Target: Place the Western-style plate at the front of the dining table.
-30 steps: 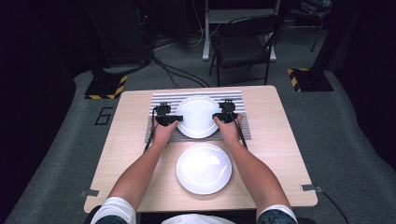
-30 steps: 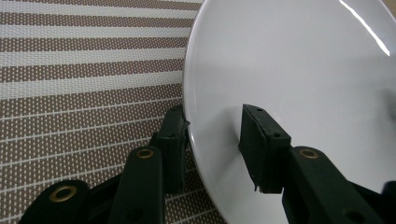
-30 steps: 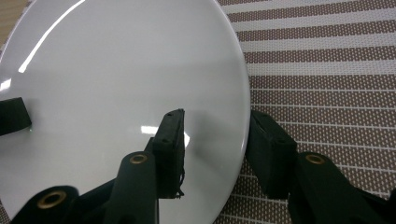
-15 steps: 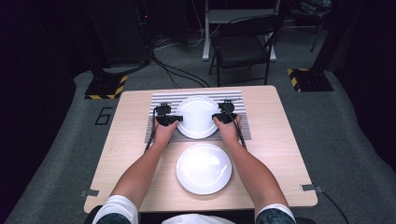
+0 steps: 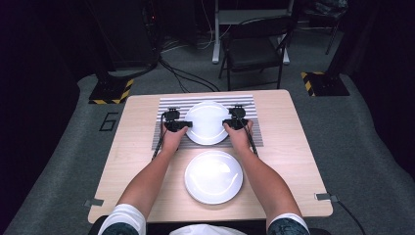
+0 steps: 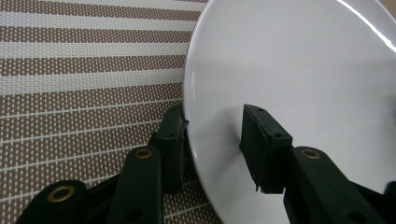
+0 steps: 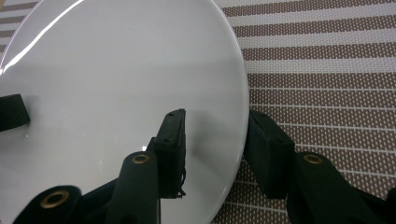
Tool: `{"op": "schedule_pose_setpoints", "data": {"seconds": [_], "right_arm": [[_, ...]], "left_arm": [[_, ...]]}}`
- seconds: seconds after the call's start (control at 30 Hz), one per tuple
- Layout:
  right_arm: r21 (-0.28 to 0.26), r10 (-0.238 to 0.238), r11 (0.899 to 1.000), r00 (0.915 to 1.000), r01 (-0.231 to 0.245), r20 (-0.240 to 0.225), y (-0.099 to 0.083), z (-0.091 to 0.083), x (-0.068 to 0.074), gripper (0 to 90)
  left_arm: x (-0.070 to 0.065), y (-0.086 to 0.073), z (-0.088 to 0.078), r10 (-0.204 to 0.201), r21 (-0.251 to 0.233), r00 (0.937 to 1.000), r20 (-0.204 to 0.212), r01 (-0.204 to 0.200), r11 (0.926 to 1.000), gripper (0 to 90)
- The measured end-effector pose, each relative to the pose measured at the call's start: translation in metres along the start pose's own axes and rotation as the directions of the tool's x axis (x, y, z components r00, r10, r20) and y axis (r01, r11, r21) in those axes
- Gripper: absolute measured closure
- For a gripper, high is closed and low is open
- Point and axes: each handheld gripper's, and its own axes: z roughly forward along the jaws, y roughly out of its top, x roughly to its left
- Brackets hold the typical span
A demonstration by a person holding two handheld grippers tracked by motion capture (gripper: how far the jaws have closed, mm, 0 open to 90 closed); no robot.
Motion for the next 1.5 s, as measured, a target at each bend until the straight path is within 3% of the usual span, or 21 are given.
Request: {"op": "schedule_pose_setpoints", "data": {"seconds": [0.73,0.93,1.13,1.3,1.5], "right_arm": [[0.030,0.029,0.999,0.9995,-0.029,-0.010,-0.002,0.011,-0.004,57.0],[0.018,0.035,0.999,0.9988,-0.035,-0.034,-0.002,0.016,-0.004,55.4],[0.036,0.036,0.999,0.9984,-0.035,-0.044,-0.002,0.016,-0.006,53.2],[0.004,0.038,0.999,0.9984,-0.038,-0.041,0.001,0.010,-0.008,52.5],[0.030,0.022,0.999,0.9994,-0.022,-0.028,-0.002,0.007,-0.008,52.5]], "left_arm": [[0.001,0.003,0.004,0.007,0.021,0.9999,-0.015,-0.007,0.9998,60.0],[0.005,0.003,0.005,0.001,0.026,0.9996,-0.029,-0.001,0.9997,59.6],[0.007,0.004,0.001,0.013,-0.008,0.9999,-0.009,-0.013,0.9999,57.4],[0.006,0.003,0.000,0.021,-0.010,0.9997,-0.011,-0.021,0.9997,57.2],[0.005,-0.001,-0.002,0.011,-0.015,0.9999,-0.009,-0.011,0.9998,57.1]]}}
